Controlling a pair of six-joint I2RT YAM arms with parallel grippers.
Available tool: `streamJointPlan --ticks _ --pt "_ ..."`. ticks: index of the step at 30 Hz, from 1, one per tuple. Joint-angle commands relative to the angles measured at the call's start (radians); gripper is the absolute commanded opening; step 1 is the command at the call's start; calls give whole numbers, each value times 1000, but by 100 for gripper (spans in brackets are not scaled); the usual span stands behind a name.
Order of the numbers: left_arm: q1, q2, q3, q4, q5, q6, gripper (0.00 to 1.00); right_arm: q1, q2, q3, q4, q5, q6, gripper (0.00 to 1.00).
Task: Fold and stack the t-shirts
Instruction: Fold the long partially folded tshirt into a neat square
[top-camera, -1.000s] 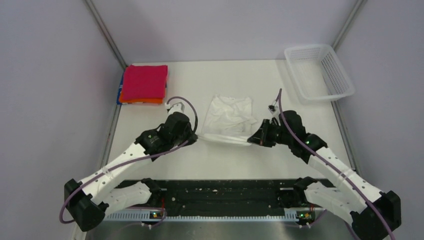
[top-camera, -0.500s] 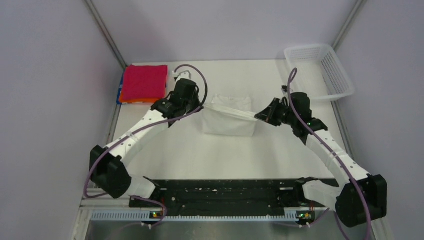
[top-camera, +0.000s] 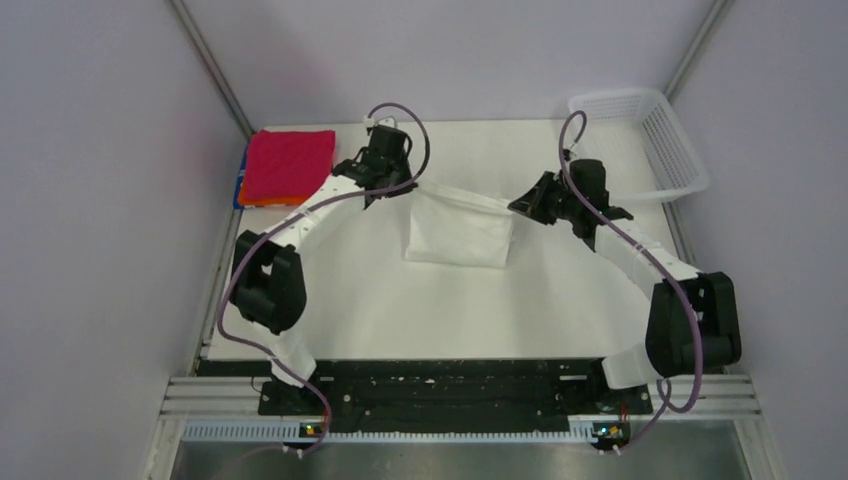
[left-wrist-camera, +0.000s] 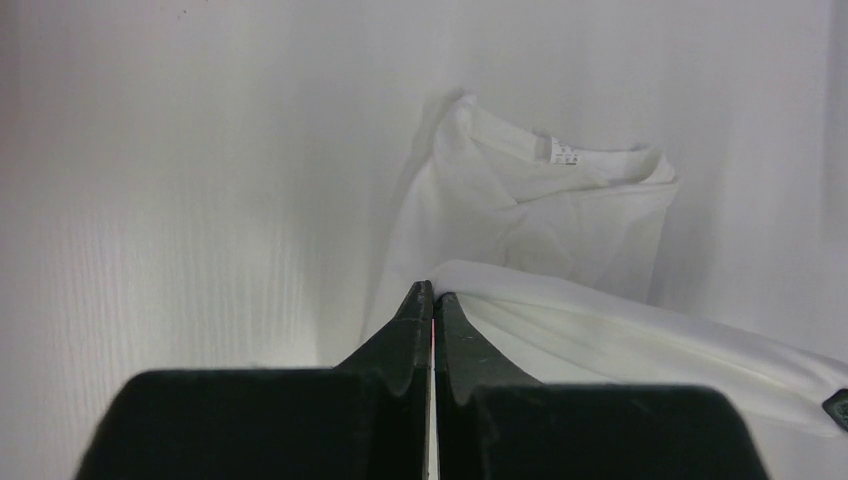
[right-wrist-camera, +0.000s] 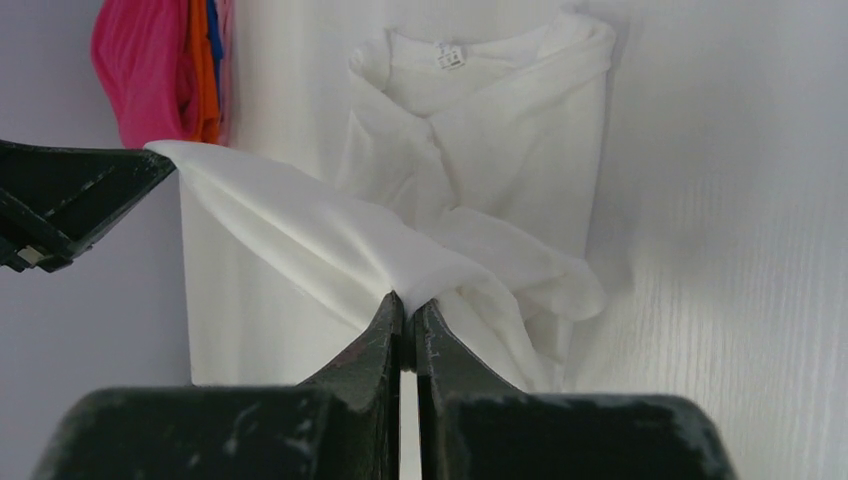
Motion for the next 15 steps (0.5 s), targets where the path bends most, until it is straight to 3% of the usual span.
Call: streamJointPlan --ticks 1,15 --pt "70 94 115 22 -81 45 0 -37 110 92 89 72 -35 0" --pt "114 360 299 37 -13 60 0 -41 410 208 227 116 -34 0"
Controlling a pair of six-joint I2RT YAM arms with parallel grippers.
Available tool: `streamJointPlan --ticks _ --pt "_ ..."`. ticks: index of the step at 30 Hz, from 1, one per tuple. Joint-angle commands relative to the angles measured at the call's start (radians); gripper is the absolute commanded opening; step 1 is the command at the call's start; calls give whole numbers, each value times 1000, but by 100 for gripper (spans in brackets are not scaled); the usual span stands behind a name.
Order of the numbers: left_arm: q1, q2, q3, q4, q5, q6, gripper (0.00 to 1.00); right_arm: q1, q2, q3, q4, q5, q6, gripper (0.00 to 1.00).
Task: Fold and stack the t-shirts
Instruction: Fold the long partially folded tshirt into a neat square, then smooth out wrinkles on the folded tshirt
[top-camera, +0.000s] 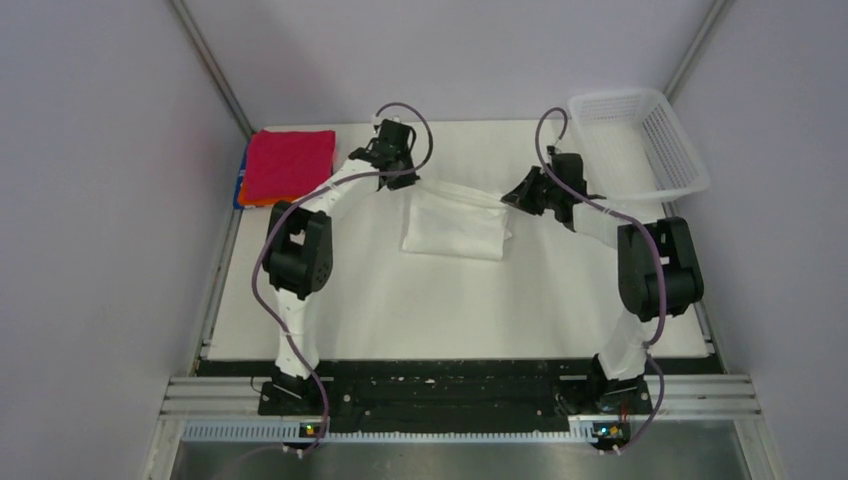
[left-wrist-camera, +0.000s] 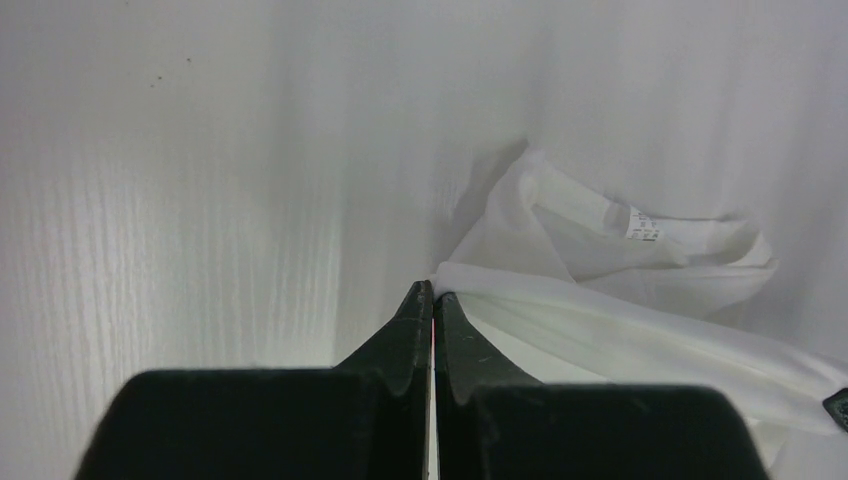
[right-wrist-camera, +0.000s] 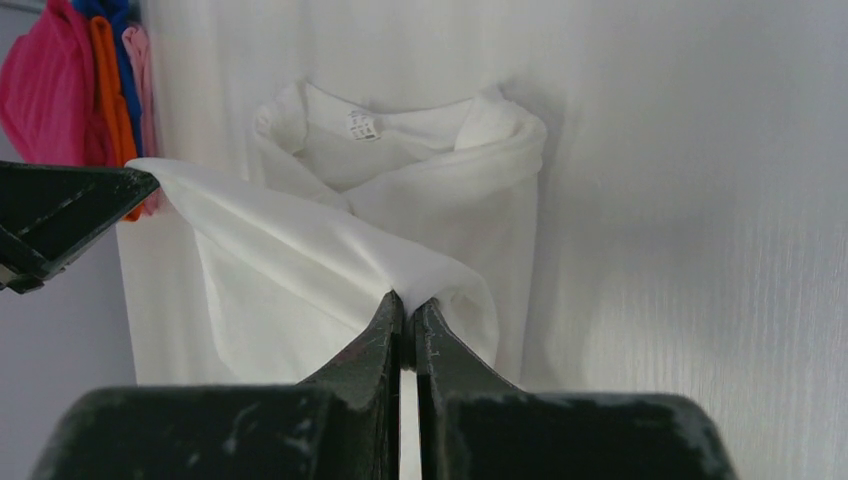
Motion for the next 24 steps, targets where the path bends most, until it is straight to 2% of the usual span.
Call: streamJointPlan --ticks 1,4,5,6,7,8,9,10,12,18,22,24 --pt "44 51 81 32 -46 30 0 -35 70 83 56 77 -27 0" --pt "50 95 135 14 -14 26 1 -35 119 127 47 106 -20 14" --pt "51 108 158 1 -7 24 10 -36 127 146 21 128 -20 30" --pt "50 118 181 -18 -3 20 25 -36 130 171 -4 145 -24 44" --pt "51 122 199 -39 5 25 53 -36 127 192 -26 160 -33 55" --pt "52 118 205 -42 18 29 63 -36 117 208 -43 171 -42 70" --pt "51 108 200 -38 32 29 68 -36 103 216 -59 183 -51 85" --pt "50 89 186 -30 52 28 73 -35 85 219 -71 192 -57 92" --pt "50 43 139 1 95 20 82 -34 39 201 -76 181 -66 94" --pt "46 -77 -51 144 283 -22 87 7 -78 46 59 -11 -31 96" --pt "46 -39 -37 173 348 -48 88 42 -29 49 159 -112 26 96" --pt "45 2 -7 183 355 -52 88 59 16 96 147 -99 35 99"
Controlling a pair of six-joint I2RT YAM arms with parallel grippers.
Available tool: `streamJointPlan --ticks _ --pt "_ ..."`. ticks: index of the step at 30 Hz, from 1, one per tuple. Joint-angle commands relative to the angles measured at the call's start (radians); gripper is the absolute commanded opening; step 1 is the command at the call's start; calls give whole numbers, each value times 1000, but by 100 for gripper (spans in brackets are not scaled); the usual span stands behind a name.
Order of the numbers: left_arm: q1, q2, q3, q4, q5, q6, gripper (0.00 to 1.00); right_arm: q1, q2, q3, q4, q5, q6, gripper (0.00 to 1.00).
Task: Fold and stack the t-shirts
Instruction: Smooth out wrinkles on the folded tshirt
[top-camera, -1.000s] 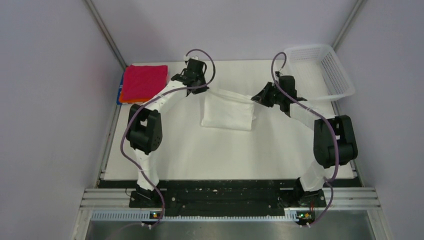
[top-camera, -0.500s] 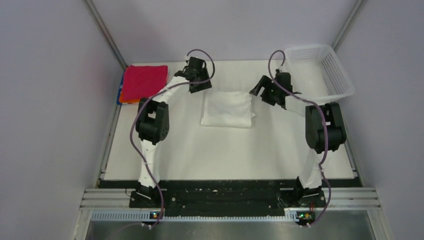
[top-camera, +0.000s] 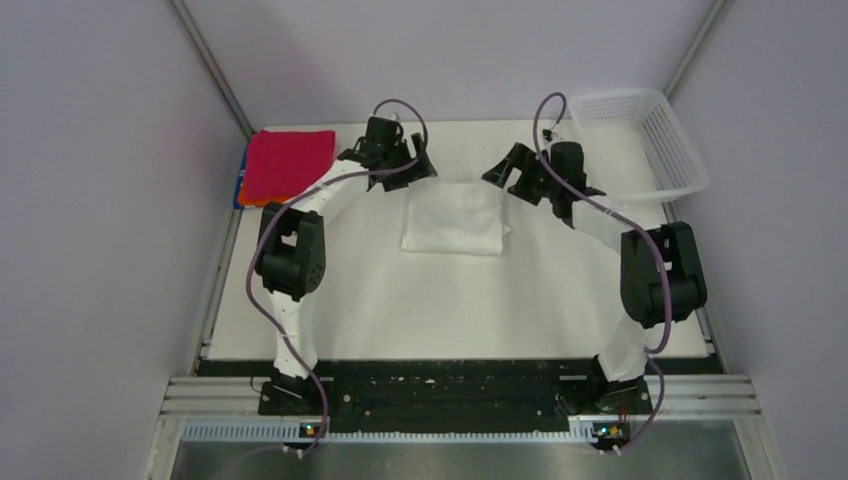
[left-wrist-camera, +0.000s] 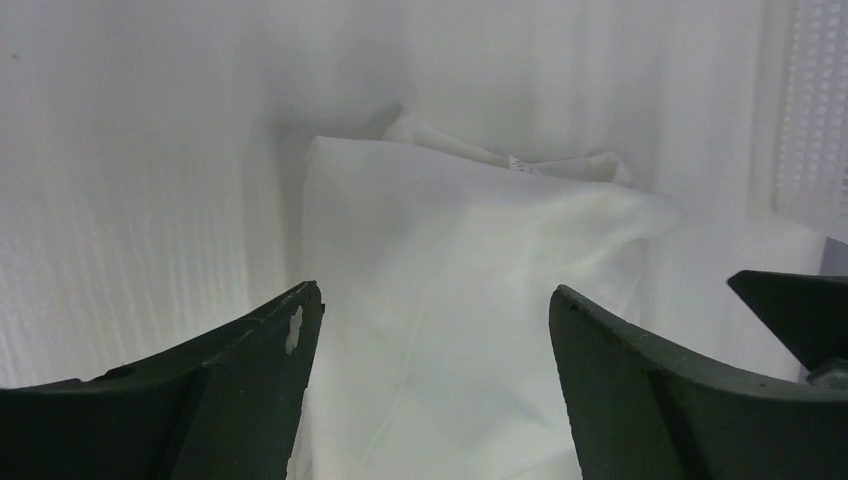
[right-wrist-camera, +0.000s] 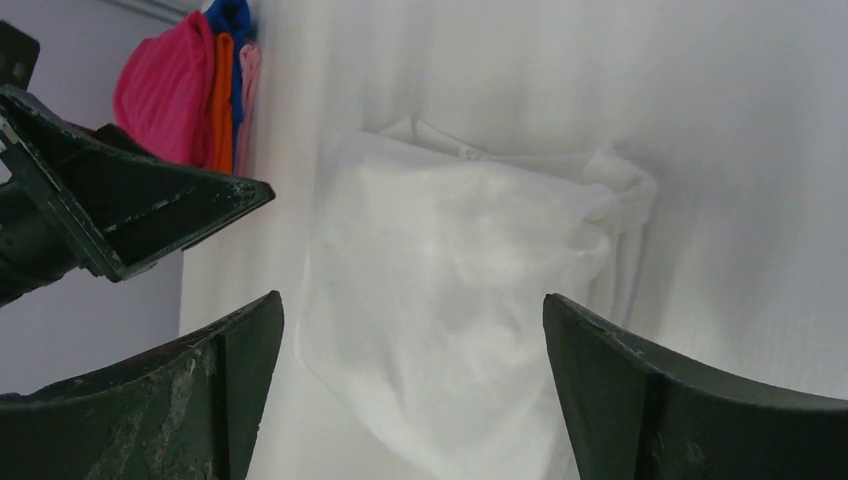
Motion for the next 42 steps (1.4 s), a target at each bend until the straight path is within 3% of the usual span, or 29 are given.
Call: streamJointPlan --ticks 1,5,12,19,24,29,37,40,42 --pt "-1 41 58 91 80 -30 88 44 75 78 80 -70 36 99" --pt "-1 152 168 60 81 -38 88 50 204 186 100 -82 77 99" --pt "0 318 280 15 64 -91 88 47 438 368 -84 54 52 99" --pt "-2 286 137 -22 81 -118 87 61 446 218 -67 66 50 99" --pt "-18 115 -107 -65 17 -123 85 95 363 37 -25 58 57 99" --pt "-44 -83 -363 -15 -50 -149 86 140 178 -118 -3 116 70 99" --pt "-94 -253 -276 -85 -185 -109 86 148 -53 15 -187 248 -46 99" --pt "-143 -357 -307 -110 -261 -102 88 148 -169 -12 -206 241 -42 99" --pt "-174 -405 -327 -151 -240 -110 88 151 -256 -76 -224 226 -20 99"
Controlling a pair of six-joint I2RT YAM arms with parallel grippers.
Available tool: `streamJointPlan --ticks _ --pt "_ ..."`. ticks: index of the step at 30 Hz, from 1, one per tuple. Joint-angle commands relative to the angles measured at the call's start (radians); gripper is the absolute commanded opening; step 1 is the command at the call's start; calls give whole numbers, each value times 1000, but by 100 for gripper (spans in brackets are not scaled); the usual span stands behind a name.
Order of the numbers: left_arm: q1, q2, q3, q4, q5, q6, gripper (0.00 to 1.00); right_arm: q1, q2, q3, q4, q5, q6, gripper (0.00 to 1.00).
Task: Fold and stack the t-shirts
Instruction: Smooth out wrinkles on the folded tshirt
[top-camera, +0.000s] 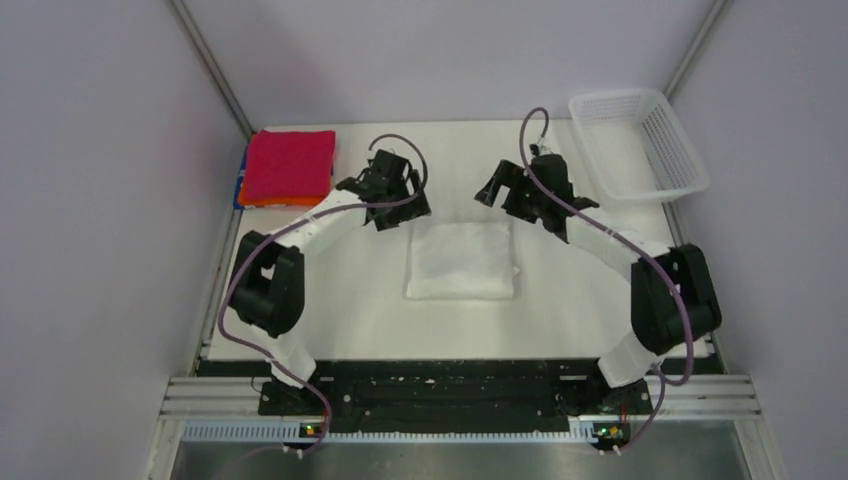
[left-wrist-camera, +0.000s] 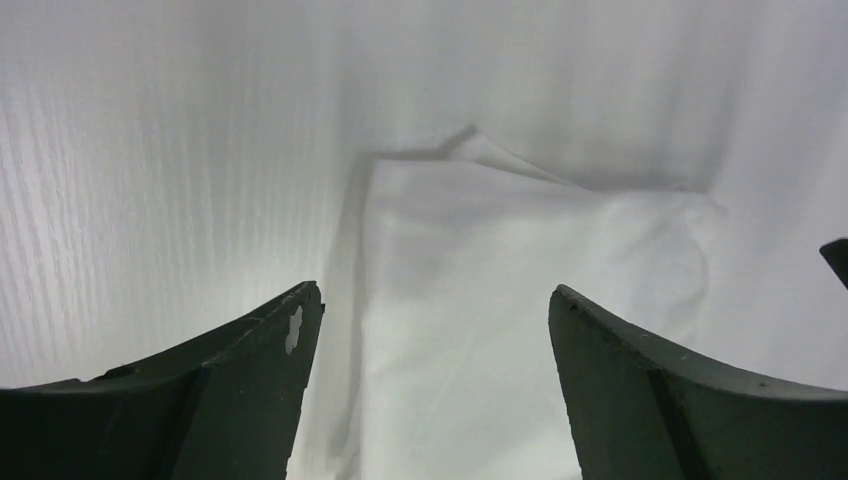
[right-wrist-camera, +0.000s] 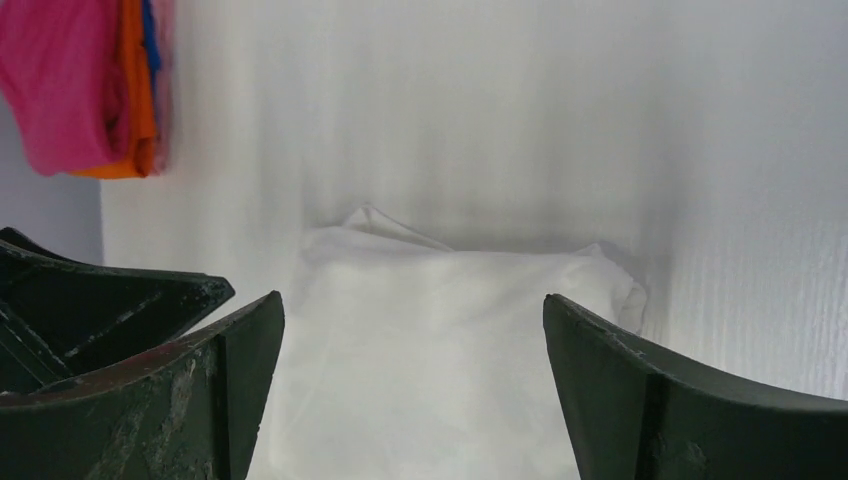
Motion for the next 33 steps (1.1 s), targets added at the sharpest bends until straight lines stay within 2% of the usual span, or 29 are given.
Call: streamJointPlan --ticks 1,7,13,19,25,28,33 --pt "-84 -196 -14 -57 -40 9 88 1 -257 -86 -45 6 3 99" --pt "-190 -278 -219 122 204 -17 89 11 -470 -377 113 -197 159 99" --pt "-198 -259 -376 266 267 -79 89 35 -518 -571 261 -275 277 99" --pt "-198 -226 -441 277 269 -78 88 36 -421 -662 330 -278 286 99" --pt "-198 -232 -506 245 192 -81 88 35 -427 -737 212 -130 252 99" --pt "-198 -239 -505 232 184 -75 88 35 -428 -733 198 -109 227 99" --pt "-199 -316 -413 177 196 -46 89 36 -496 -638 215 -158 223 99"
